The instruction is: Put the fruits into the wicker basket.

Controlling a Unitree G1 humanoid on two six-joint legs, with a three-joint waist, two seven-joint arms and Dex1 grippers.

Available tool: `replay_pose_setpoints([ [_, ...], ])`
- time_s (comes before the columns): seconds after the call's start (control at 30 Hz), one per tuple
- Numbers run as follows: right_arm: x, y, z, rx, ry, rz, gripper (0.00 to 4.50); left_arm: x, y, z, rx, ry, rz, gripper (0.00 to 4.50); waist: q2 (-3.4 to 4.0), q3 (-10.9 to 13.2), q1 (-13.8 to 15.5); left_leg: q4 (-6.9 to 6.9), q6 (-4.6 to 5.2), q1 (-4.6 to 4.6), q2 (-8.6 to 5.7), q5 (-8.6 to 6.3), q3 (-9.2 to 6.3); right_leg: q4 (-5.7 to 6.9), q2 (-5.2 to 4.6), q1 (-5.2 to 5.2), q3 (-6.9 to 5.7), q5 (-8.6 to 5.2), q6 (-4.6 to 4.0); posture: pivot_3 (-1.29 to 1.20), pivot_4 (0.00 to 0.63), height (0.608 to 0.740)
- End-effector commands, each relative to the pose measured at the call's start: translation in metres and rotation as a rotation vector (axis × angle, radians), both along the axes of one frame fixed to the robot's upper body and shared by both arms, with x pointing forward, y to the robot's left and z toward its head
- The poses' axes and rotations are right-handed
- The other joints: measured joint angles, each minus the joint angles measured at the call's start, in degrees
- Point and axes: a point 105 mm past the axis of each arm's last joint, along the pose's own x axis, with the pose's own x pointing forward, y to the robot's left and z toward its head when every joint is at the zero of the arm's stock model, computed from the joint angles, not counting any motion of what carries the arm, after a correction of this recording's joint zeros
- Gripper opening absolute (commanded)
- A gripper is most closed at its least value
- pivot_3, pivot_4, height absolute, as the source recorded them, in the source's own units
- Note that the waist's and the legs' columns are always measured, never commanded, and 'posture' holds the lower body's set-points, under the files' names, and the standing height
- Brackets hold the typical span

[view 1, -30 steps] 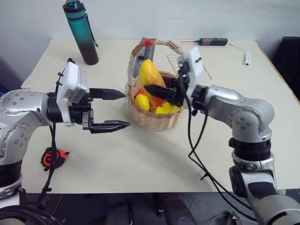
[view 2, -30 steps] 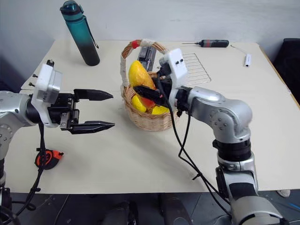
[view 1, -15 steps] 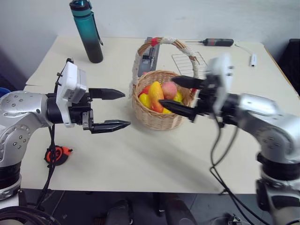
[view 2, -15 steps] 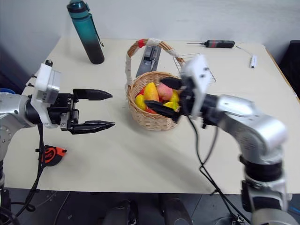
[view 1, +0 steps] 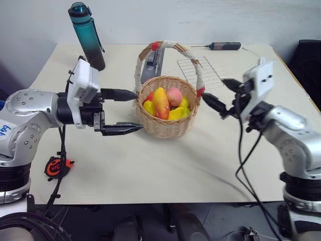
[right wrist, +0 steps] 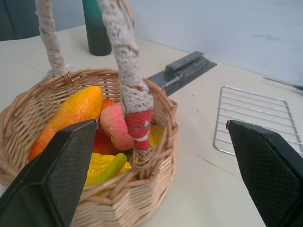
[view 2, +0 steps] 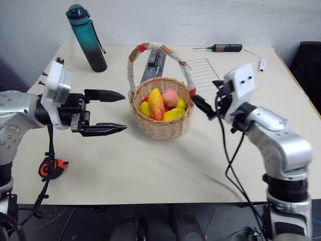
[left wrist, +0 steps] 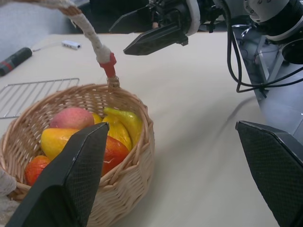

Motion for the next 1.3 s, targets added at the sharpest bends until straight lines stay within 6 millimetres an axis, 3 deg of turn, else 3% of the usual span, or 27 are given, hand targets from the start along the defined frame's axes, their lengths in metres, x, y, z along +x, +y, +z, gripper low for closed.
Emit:
replay_pose_setpoints([
  [0.03,0.012,0.013,0.003,0.052,-0.046,-0.035,4.49,0.001,-0.002,0.011,-0.016,-0.05,-0.013,4.5,-0.02,-0.01,-0.07,0.0,-0.01,-0.04,0.01,-0.01,0.0,0.01,0.0,-0.03,0.0,0.0,0.0,0.0,0.15,0.74],
  [0.13,0.023,0.016,-0.004,0.084,-0.042,-0.085,4.49,0.005,-0.003,0.013,-0.023,-0.061,0.001,4.5,-0.03,-0.01,-0.02,0.01,-0.01,-0.21,-0.03,-0.02,0.03,0.02,-0.04,-0.2,0.01,0.0,0.0,0.0,0.15,0.74],
  [0.23,0.025,0.019,-0.01,0.11,-0.037,-0.098,3.89,0.005,-0.004,0.018,-0.047,-0.069,0.013,4.5,-0.03,-0.01,0.19,0.04,-0.01,-0.34,-0.05,-0.01,0.04,0.07,-0.07,-0.32,0.02,0.0,0.0,0.0,0.15,0.74],
  [0.5,0.021,0.027,-0.013,0.128,-0.037,-0.064,1.1,0.006,-0.006,0.02,-0.06,-0.08,0.031,4.5,-0.03,-0.02,0.06,0.05,-0.02,-0.29,-0.05,0.0,0.04,0.17,-0.06,-0.31,0.02,0.0,0.0,0.0,0.15,0.74],
  [0.63,0.015,0.018,-0.007,0.106,-0.06,-0.057,0.14,0.007,-0.006,0.02,-0.062,-0.082,0.031,4.5,-0.02,-0.01,0.05,0.05,-0.02,-0.29,-0.05,0.01,0.03,0.17,-0.06,-0.31,0.02,0.0,0.0,0.0,0.15,0.74],
  [0.73,0.006,-0.004,0.005,0.076,-0.085,-0.069,0.14,0.007,-0.006,0.021,-0.065,-0.083,0.032,4.5,-0.02,-0.01,0.41,0.05,-0.02,-0.3,-0.07,0.0,0.03,0.17,-0.07,-0.32,0.01,0.0,0.0,0.0,0.15,0.74],
  [0.87,-0.013,-0.059,0.027,0.043,-0.114,-0.094,0.14,0.006,-0.006,0.018,-0.07,-0.065,0.018,4.5,-0.02,-0.01,1.35,0.06,0.02,-0.33,-0.11,-0.02,0.02,0.1,-0.09,-0.3,-0.01,0.0,0.01,0.0,0.15,0.74],
  [0.93,-0.02,-0.076,0.033,0.021,-0.123,-0.108,0.14,0.005,-0.005,0.015,-0.06,-0.054,0.005,4.5,-0.01,-0.01,1.51,0.06,0.07,-0.33,-0.13,-0.05,0.01,0.06,-0.1,-0.28,-0.02,-0.01,0.03,0.0,0.15,0.74],
  [0.97,-0.022,-0.097,0.035,-0.009,-0.116,-0.17,0.14,0.004,-0.006,0.013,-0.053,-0.045,-0.008,4.5,-0.02,-0.01,1.51,0.06,0.15,-0.32,-0.14,-0.09,0.02,0.06,-0.1,-0.27,0.0,-0.01,0.03,0.0,0.15,0.74],
  [1.07,-0.029,-0.158,0.032,-0.143,-0.074,-0.367,0.14,0.004,-0.007,0.009,-0.047,-0.041,-0.03,4.5,-0.02,-0.01,1.33,0.07,0.28,-0.26,-0.15,-0.16,0.02,0.06,-0.1,-0.21,0.02,-0.02,0.04,0.0,0.15,0.74],
  [1.2,-0.036,-0.21,0.022,-0.142,-0.04,-0.518,0.14,0.005,-0.011,0.01,-0.074,-0.035,-0.059,4.5,-0.02,-0.01,0.89,0.07,0.3,-0.06,-0.17,-0.15,0.02,0.04,-0.1,-0.01,0.04,-0.02,0.06,0.0,0.15,0.74],
  [1.3,-0.039,-0.233,0.014,-0.078,-0.051,-0.607,0.14,0.006,-0.013,0.011,-0.084,-0.043,-0.069,4.5,0.0,0.01,0.51,0.05,0.31,0.21,-0.16,-0.15,0.04,0.03,-0.05,0.27,0.08,-0.05,0.1,0.0,0.15,0.74],
])
